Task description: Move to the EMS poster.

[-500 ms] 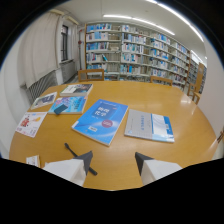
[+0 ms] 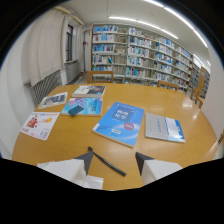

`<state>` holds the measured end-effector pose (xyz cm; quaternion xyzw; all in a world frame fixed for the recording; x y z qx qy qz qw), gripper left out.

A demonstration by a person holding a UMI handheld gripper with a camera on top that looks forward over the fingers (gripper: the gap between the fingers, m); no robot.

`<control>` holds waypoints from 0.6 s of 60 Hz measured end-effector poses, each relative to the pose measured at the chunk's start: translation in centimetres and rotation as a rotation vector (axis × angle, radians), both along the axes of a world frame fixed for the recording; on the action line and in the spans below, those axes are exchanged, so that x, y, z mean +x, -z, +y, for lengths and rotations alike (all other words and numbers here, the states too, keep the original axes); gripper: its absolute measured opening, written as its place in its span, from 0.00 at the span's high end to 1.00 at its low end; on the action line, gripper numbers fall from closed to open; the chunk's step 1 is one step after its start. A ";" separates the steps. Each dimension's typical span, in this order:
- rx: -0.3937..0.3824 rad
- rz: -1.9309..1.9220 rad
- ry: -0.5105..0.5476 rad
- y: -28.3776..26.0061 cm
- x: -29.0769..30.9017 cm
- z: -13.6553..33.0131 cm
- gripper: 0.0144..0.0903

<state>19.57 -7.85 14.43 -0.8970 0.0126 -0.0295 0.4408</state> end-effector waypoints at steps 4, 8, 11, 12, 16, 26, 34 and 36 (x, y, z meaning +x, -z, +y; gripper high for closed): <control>0.003 0.003 0.009 -0.1 -2.5 0.2 0.08; 0.011 0.006 0.016 0.0 -5.2 0.6 0.07; 0.015 0.005 0.019 0.0 -7.3 0.8 0.07; 0.015 0.005 0.020 0.0 -8.0 0.9 0.07; 0.018 0.011 0.018 0.1 -11.0 1.2 0.07; 0.018 0.038 -0.019 0.5 -18.9 1.7 0.08; 0.020 0.051 -0.068 0.8 -24.6 2.2 0.08; 0.020 0.052 -0.082 0.8 -26.1 2.4 0.08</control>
